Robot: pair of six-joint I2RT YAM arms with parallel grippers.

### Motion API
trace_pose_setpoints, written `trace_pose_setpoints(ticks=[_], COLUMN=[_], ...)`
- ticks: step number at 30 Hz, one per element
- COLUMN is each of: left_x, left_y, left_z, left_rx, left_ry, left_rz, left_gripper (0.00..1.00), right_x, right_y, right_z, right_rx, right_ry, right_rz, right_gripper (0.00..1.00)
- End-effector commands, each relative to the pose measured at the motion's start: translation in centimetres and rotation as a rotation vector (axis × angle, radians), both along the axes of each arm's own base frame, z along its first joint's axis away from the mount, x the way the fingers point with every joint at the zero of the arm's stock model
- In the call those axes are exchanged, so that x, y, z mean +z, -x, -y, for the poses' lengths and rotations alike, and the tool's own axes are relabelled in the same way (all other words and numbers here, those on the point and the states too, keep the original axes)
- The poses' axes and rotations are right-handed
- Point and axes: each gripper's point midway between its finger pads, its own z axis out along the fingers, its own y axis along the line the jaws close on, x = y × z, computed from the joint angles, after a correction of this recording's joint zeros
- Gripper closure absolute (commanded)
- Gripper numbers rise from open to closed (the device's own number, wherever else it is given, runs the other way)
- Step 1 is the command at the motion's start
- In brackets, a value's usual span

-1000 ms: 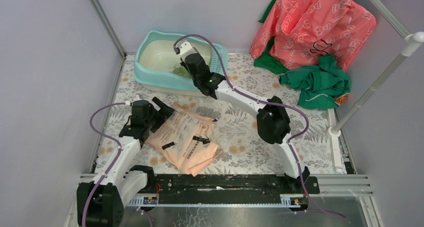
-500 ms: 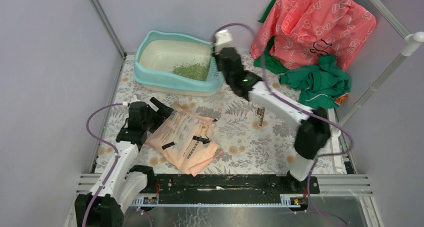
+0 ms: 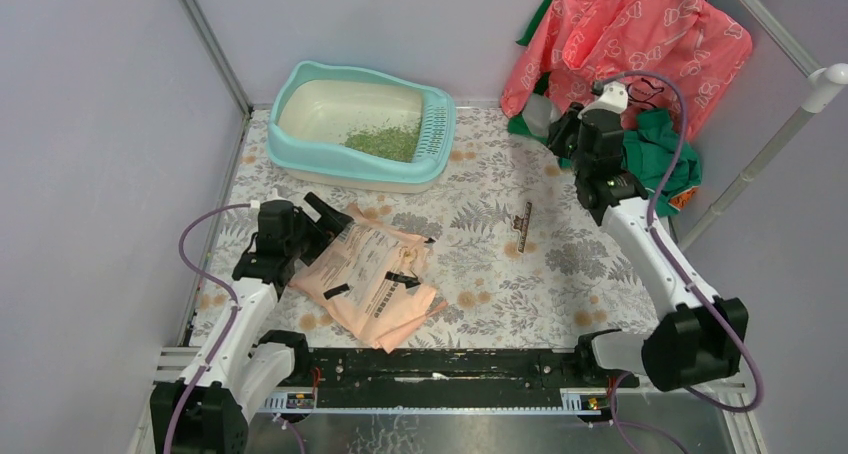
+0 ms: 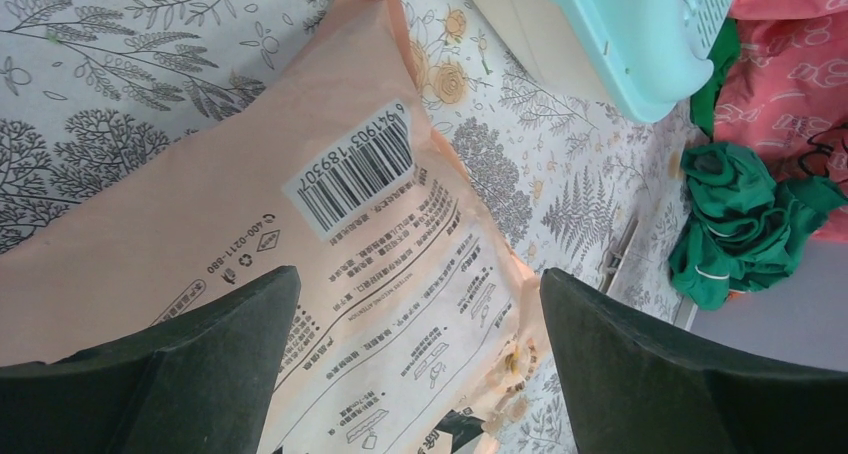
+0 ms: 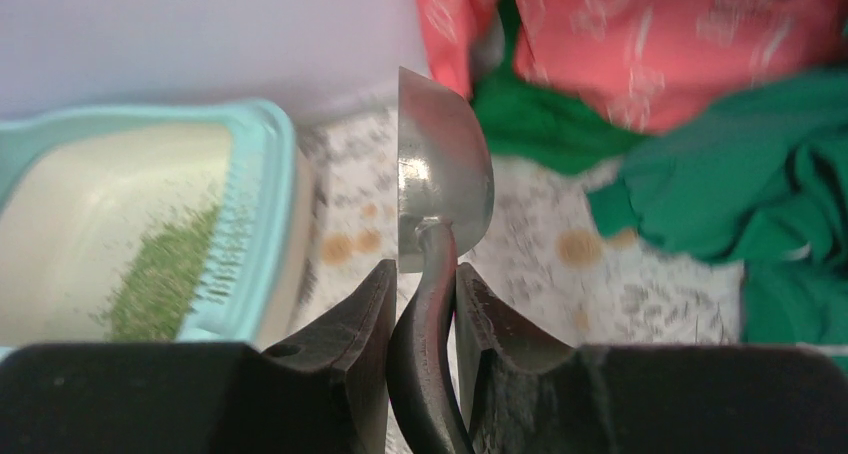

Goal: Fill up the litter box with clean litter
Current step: Place the spatula at the center of the board.

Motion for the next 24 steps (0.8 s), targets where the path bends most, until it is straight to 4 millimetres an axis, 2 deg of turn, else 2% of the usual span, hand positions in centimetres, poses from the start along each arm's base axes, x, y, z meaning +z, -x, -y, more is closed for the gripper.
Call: trace_pose_setpoints(ticks=[1,10,15,21,24], left_x=[2.7,2.3,1.6,1.0,1.1], left_y=[-1.1,-1.0,-1.3,-1.8,-2.0], left_z=[0.5,0.9,1.0,1.2,1.2], left_rx=[-0.040,-0.060,-0.064,-0.071,-0.071], left_ry=[0.009,0.019,0.028,0.028,0.027], left_rz=[0.077,0.079,0.070,0.061,0.061], left_gripper=[0.01,0.01,0.01,0.01,0.01], right_x=[-3.9,-10.1,-12.5,-15.1,-15.4], right_y=[-1.3,-5.9,-8.4,-11.4,-12.8], right_z=[0.1,-1.7,-3.2,-4.0,-4.6], right_rx=[0.082,0.148,0.191,0.189,0.205], right_ry=[-0.193,-0.358,-0.449,-0.530,-0.556], right_rz=[-0.088,-0.153,-0.157,-0.156,-0.158], right_gripper=[1.00,1.00,1.00,1.00,0.95])
